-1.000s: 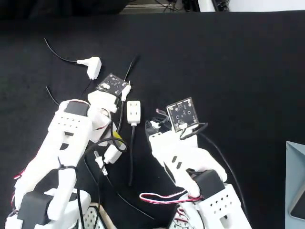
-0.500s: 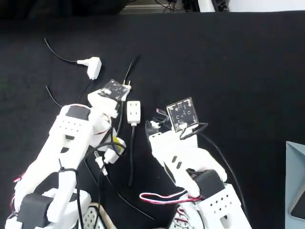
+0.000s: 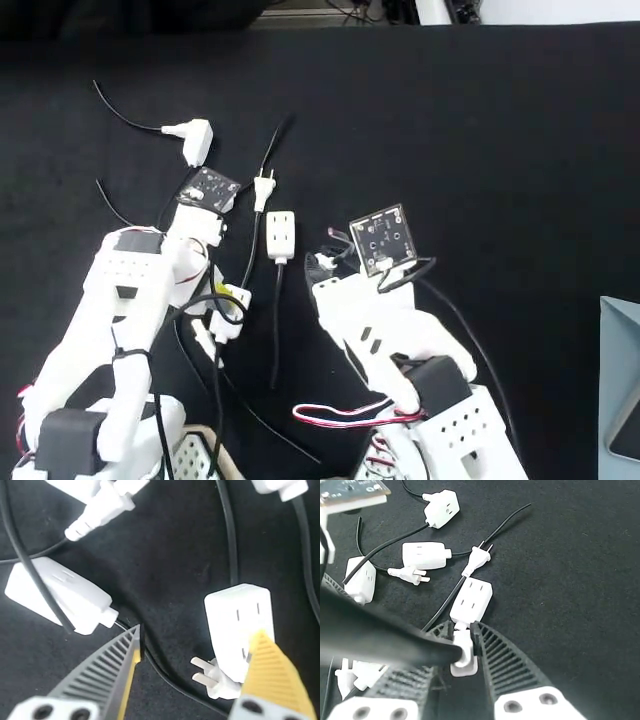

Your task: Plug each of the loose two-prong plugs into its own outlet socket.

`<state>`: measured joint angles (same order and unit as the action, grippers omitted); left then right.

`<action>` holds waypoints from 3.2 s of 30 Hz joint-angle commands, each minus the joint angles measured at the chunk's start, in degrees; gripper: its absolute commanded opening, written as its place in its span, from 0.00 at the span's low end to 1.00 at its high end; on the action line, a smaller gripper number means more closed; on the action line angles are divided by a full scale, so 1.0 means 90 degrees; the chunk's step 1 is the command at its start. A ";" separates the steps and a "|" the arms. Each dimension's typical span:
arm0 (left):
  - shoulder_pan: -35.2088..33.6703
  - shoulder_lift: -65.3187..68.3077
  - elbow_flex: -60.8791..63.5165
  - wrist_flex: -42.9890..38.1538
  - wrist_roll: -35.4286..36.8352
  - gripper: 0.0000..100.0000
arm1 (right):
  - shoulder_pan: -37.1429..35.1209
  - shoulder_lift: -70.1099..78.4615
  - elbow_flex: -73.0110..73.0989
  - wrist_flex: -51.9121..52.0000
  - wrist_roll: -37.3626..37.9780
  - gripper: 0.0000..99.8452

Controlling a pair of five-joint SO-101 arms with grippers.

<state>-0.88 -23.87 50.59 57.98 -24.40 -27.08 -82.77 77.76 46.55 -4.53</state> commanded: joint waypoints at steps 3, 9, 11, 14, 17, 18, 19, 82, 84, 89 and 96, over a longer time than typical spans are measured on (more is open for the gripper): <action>0.0200 -0.0186 -0.0659 0.0606 0.0361 0.33 | 0.0039 -0.0063 -0.0093 0.0020 0.0039 0.01; 0.0904 -0.0186 -0.1402 0.1680 0.0957 0.33 | 0.0039 -0.0063 -0.0093 0.0020 0.0039 0.01; 0.1128 -0.0176 -0.1392 0.1670 0.1133 0.33 | 0.0039 -0.0063 -0.0083 0.0020 0.0039 0.01; 0.1324 -0.0107 -0.1197 0.1465 0.1241 0.33 | 0.0039 -0.0063 -0.0083 0.0020 0.0039 0.01; 0.1460 -0.0186 -0.0894 0.1221 0.1338 0.33 | 0.0039 -0.0063 -0.0083 0.0020 0.0039 0.01; 0.1519 -0.0186 -0.0894 0.1231 0.1397 0.33 | 0.0039 -0.0063 -0.0083 0.0020 0.0039 0.01; 0.1568 -0.0186 -0.0894 0.1270 0.1455 0.33 | 0.0039 -0.0063 -0.0083 0.0020 0.0039 0.01; 0.3082 -0.0098 0.0415 -0.0694 0.0664 0.20 | 0.0078 -0.0132 -0.0484 0.0977 0.0508 0.01; 0.3082 -0.0098 0.0396 -0.0694 0.0303 0.20 | 0.0117 -0.0112 -0.0484 0.1035 0.0742 0.01; 0.3033 -0.0098 0.0190 -0.0801 -0.0107 0.20 | 0.0498 -0.0073 -0.0454 0.1016 0.0889 0.01; 0.2896 -0.0088 0.0161 -0.1172 -0.0313 0.20 | 0.0527 -0.0073 -0.0464 0.1016 0.0889 0.01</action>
<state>25.76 -24.13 54.37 49.19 -25.45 -23.12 -82.86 77.14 55.34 3.03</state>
